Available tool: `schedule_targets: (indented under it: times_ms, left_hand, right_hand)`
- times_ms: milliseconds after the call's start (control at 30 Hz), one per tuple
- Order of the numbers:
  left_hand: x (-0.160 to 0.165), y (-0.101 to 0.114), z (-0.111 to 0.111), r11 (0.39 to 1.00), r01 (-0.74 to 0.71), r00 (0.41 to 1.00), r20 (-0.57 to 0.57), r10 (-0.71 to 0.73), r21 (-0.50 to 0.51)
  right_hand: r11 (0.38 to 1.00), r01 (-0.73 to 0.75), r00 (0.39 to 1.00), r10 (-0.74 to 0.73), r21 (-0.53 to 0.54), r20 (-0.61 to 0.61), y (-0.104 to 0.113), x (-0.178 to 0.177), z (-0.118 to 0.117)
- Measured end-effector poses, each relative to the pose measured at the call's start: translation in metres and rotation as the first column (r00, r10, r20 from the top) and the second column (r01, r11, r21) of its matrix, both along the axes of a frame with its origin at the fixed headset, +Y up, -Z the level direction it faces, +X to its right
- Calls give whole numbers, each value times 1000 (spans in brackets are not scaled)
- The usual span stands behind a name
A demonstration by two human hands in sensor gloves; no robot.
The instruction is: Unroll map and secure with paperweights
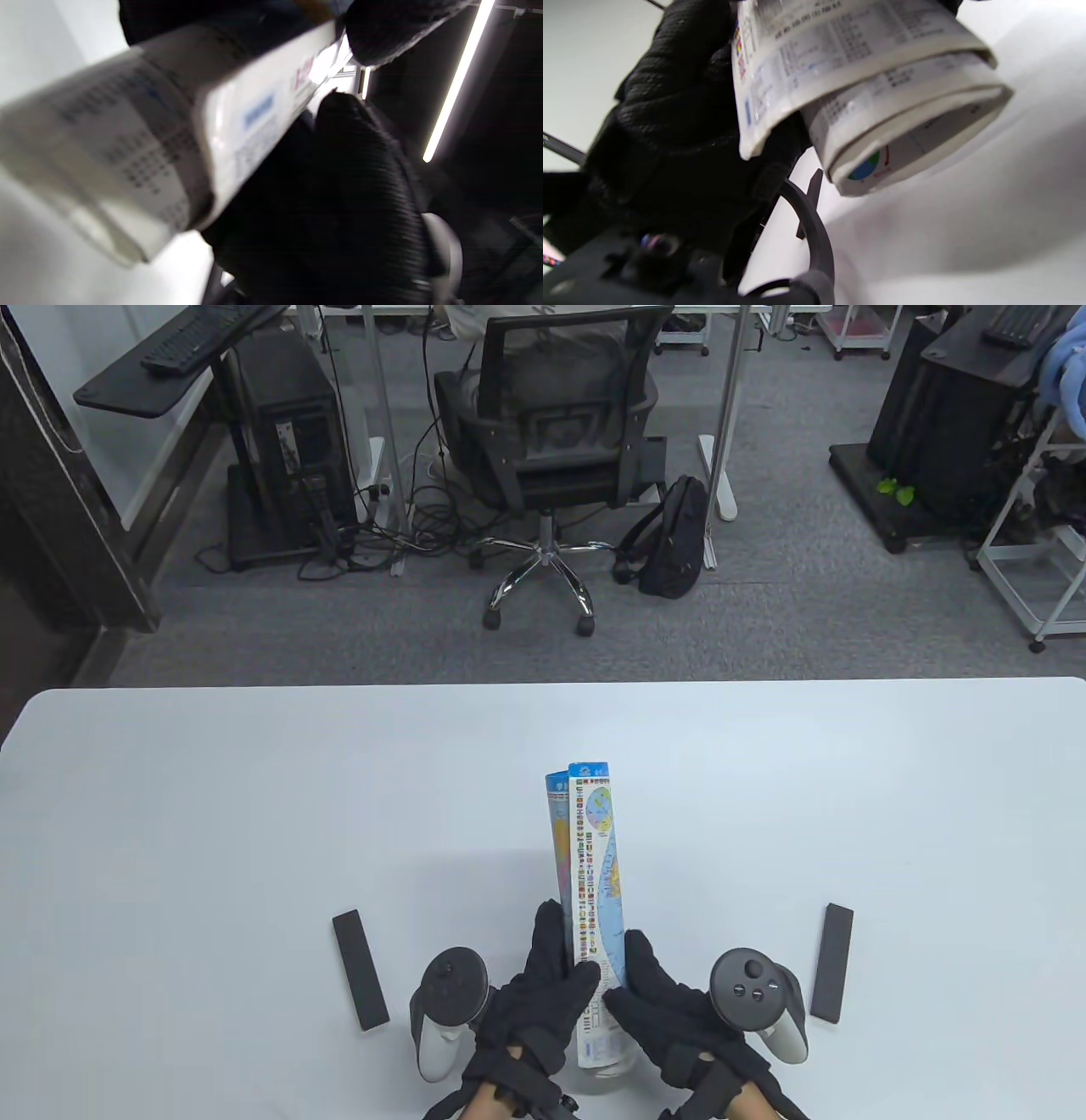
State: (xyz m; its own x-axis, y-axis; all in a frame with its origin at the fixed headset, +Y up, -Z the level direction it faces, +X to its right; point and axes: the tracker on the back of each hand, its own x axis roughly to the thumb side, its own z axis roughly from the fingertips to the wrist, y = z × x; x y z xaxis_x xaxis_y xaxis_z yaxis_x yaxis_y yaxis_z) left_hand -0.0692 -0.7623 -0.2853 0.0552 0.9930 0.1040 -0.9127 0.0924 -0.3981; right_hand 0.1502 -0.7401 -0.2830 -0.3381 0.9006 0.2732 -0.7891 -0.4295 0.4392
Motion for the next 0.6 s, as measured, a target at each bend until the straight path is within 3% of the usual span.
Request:
schedule_targets:
  times_ms: [133, 300, 433, 600]
  left_hand:
    - [1, 1, 1, 999, -50, 999, -18, 49, -9]
    - [-3, 2, -1, 998, 53, 997, -59, -51, 30]
    - [2, -1, -1, 999, 51, 999, -15, -51, 5]
    - [6, 1, -1, 988, 150, 989, -4, -150, 45]
  right_hand:
    - [997, 69, 998, -69, -45, 16, -4, 7, -3]
    - [993, 91, 996, -92, -75, -15, -5, 6, -2]
    - [991, 87, 995, -91, -101, -36, -9, 3, -2]
    - [987, 105, 993, -111, -125, -38, -11, 4, -3]
